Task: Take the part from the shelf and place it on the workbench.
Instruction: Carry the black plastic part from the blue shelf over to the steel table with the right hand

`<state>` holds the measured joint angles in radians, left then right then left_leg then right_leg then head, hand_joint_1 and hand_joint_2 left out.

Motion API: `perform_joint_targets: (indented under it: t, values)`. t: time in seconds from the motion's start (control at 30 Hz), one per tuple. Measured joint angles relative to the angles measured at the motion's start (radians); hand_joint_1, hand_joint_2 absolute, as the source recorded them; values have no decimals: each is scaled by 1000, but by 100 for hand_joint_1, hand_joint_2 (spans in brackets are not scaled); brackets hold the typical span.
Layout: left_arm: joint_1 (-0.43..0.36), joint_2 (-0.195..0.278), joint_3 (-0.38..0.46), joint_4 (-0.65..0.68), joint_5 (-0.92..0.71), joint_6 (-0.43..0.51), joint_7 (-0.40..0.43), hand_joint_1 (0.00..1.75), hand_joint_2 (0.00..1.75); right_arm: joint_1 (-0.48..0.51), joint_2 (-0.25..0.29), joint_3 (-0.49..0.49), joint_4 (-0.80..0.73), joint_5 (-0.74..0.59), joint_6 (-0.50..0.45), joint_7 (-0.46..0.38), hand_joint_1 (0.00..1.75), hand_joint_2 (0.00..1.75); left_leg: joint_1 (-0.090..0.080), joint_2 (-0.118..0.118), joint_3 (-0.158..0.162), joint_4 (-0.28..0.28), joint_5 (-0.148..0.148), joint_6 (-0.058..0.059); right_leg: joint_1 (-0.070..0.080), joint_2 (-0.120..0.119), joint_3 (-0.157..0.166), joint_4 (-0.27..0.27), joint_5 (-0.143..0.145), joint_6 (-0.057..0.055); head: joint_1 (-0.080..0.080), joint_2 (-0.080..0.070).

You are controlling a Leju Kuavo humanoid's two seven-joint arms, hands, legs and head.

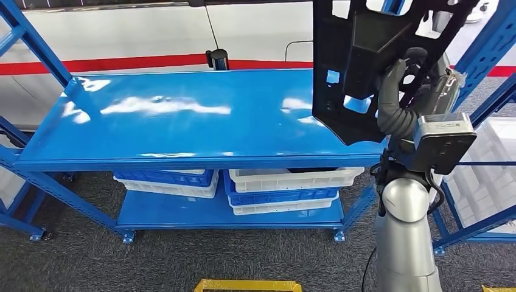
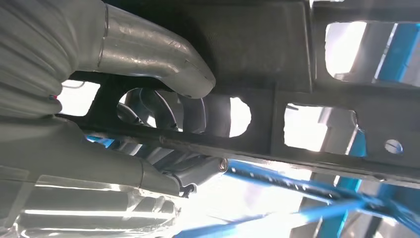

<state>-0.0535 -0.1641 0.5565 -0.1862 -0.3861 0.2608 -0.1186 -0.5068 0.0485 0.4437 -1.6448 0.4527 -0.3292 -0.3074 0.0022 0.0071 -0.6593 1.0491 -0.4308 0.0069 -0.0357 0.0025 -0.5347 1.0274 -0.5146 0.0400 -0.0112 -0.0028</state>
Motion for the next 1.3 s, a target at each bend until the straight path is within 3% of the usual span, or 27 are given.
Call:
perform_joint_targets:
  t: [0.1, 0.13, 0.17, 0.2, 0.23, 0.3, 0.37, 0.47, 0.5, 0.57, 0.63, 0.67, 0.7, 0.77, 0.83, 0.9, 0.97, 1.0, 1.07, 1.13, 1.17, 1.2, 1.23, 1.3]
  values:
    - [0, 0, 0, 0, 0, -5, -2, 0, 175, -3, 4, 0, 1, 4, 0, 0, 175, 175, 5, -4, -52, 161, -127, -14, 2, -3, -26, 0, 25, -31, -1, 0]
    - [0, -1, 0, 0, 0, -8, -4, 0, 175, -3, 5, 0, 2, 5, 0, 0, 175, 175, 7, -4, -65, 220, -155, -16, 4, -3, -36, 1, 32, -35, -1, 0]
    - [0, -1, 0, 0, 0, -12, -6, 0, 175, -4, 5, 0, 3, 6, 0, 0, 175, 175, 8, -5, -67, 256, -161, -16, 6, -4, -45, 1, 40, -35, -1, 0]
    - [0, 0, 0, 0, 1, -15, -8, 0, 175, -4, 6, 0, 4, 7, 2, 1, 175, 175, 9, -5, -52, 256, -148, -15, 6, -4, -54, 2, 47, -34, -1, 0]
    - [0, 0, 0, 0, 2, -17, -10, 0, 175, -6, 6, 0, 6, 7, 3, 2, 175, 175, 10, -5, -17, 218, -123, -12, 7, -4, -62, 2, 54, -32, -1, 0]
    - [-2, -1, 0, 0, 5, -19, -16, 0, 175, -14, 8, 0, 9, 7, 7, 3, 175, 175, 8, -8, 86, 75, -86, -4, 8, -3, -74, 3, 67, -24, -1, 0]
    - [-5, -1, 0, 0, 7, -19, -19, 0, 175, -25, 12, 0, 12, 7, 9, 4, 175, 175, 3, -12, 147, -23, -85, 3, 9, -3, -80, 1, 80, -10, -1, 0]
    - [-5, -2, 0, 0, 9, -19, -21, 0, 175, -34, 16, 1, 16, 8, 13, 5, 175, 175, -3, -11, 141, -45, -71, 20, 9, -5, -87, -3, 97, 14, -2, 0]
    - [-5, -3, 0, 0, 9, -19, -22, 0, 175, -37, 16, 1, 18, 10, 14, 5, 175, 175, -3, -9, 133, -49, -59, 30, 10, -4, -97, 8, 83, 15, -1, 0]
    - [-7, -3, 0, 0, 9, -21, -27, 0, 175, -43, 16, 1, 24, 20, 15, 5, 175, 175, -1, -4, 110, -55, -33, 44, 13, -4, -130, 86, 11, 3, 3, 0]
    - [-7, -2, 1, 0, 7, -27, -32, 0, 175, -46, 15, 2, 29, 32, 14, 5, 175, 175, -6, -3, 80, -55, -11, 51, 14, -4, -161, 211, -66, -8, 7, 0]
    - [-7, -2, 1, 0, 7, -31, -34, 0, 175, -45, 14, 2, 33, 35, 13, 5, 175, 175, -8, -3, 64, -54, 1, 52, 14, -4, -165, 258, -80, -5, 7, 0]
    - [-7, -2, 1, 0, 6, -33, -35, 0, 175, -44, 14, 2, 36, 38, 12, 5, 175, 175, -10, -3, 50, -53, 12, 52, 15, -4, -154, 275, -73, 1, 7, 0]
    - [-7, -3, 1, 0, 4, -36, -36, 0, 175, -44, 13, 2, 42, 40, 12, 5, 175, 175, -13, -3, 22, -50, 33, 49, 17, -4, -85, 207, -27, 14, 7, 0]
    - [-7, -3, 1, 0, 4, -36, -36, 0, 175, -45, 13, 3, 44, 41, 11, 5, 175, 175, -17, -4, 2, -45, 50, 43, 22, -4, 17, 56, -18, 7, 6, 0]
    - [-7, -3, 1, 0, 4, -37, -37, 0, 175, -47, 14, 3, 45, 42, 9, 5, 175, 175, -19, -4, -7, -45, 69, 34, 29, -3, 68, -36, -33, -7, 5, 0]
    - [-6, -2, 1, 0, 4, -38, -38, 0, 175, -46, 14, 4, 47, 41, 6, 4, 175, 175, -16, -6, -12, -47, 82, 24, 25, -2, 60, -46, -23, -17, 3, 0]
    - [-6, -1, 1, 0, 4, -39, -38, 0, 175, -44, 14, 4, 49, 41, 4, 4, 175, 175, -14, -7, -18, -39, 72, 17, 20, -3, 54, -47, -15, -24, 2, 0]
    - [-4, 0, 1, 0, 3, -40, -38, 0, 175, -37, 13, 5, 53, 41, -3, 3, 175, 175, -8, -10, -38, 20, -3, 3, 11, -6, 39, -47, 6, -38, -2, 0]
    - [-3, 1, 0, 0, -2, -45, -38, 0, 175, -22, 13, 5, 58, 46, -16, 1, 175, 175, -1, -9, -66, 142, -98, -9, 13, -7, 14, -43, 29, -43, -6, 0]
    - [-2, 2, 0, 0, -6, -48, -37, 0, 175, -11, 12, 4, 59, 52, -24, 1, 175, 175, 3, -9, -73, 198, -120, -13, 14, -7, 0, -41, 38, -42, -6, 0]
    - [-2, 4, 0, 0, -13, -51, -36, 0, 175, 3, 11, 3, 60, 62, -32, 2, 175, 175, 6, -9, -68, 229, -119, -16, 14, -8, -14, -37, 46, -39, -6, 0]
    - [-2, 6, 0, 0, -20, -54, -34, 0, 175, 18, 10, 2, 60, 72, -37, 5, 175, 175, 9, -9, -46, 227, -101, -17, 13, -8, -27, -33, 53, -36, -6, 0]
    - [-3, 10, 0, 0, -31, -57, -31, 0, 175, 42, 9, -1, 56, 89, -42, 16, 175, 175, 14, -11, 40, 126, -64, -18, 11, -8, -51, -21, 64, -28, -6, 0]
